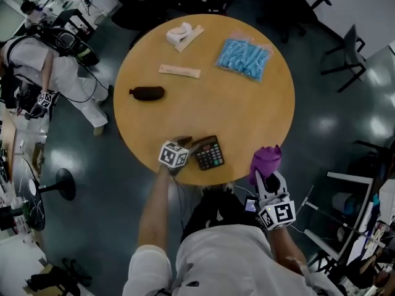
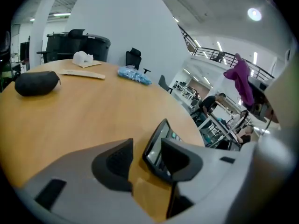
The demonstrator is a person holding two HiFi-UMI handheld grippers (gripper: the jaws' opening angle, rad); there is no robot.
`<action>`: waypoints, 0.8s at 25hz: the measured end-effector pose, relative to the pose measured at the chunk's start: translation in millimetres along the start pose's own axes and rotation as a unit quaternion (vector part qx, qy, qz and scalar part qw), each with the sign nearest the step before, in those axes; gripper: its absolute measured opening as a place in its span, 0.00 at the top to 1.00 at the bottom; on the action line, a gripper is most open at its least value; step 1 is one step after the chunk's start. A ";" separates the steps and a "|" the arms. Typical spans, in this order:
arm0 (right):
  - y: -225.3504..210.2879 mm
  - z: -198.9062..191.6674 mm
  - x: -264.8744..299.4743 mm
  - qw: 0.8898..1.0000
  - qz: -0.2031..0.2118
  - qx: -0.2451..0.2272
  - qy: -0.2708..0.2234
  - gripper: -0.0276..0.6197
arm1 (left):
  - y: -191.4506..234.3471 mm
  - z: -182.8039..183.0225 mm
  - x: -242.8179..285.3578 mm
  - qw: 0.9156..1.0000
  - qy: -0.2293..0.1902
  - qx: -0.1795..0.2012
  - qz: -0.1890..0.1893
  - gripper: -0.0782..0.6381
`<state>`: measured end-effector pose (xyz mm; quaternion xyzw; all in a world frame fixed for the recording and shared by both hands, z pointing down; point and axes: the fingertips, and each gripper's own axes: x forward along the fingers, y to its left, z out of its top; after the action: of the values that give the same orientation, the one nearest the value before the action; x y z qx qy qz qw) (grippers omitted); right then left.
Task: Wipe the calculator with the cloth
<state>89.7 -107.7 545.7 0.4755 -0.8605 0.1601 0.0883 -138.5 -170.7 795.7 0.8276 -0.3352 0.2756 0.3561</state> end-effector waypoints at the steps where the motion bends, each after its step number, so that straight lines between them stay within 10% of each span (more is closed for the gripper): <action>1: -2.5 -1.9 0.5 1.000 -0.002 0.002 0.003 0.80 | -1.0 -1.0 5.2 1.000 0.005 0.001 -0.007 0.65; 11: -20.3 -4.4 7.7 1.000 -0.005 0.006 0.008 0.80 | -23.2 6.2 10.3 0.999 -0.014 0.001 -0.035 0.78; 20: -14.9 -5.7 9.4 1.000 0.010 0.001 0.001 0.80 | -45.5 2.7 -24.3 0.981 -0.135 -0.135 -0.039 0.83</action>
<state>97.3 -120.5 556.7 0.4669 -0.8650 0.1619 0.0874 -118.8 -140.3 758.8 0.8139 -0.3815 0.0994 0.4268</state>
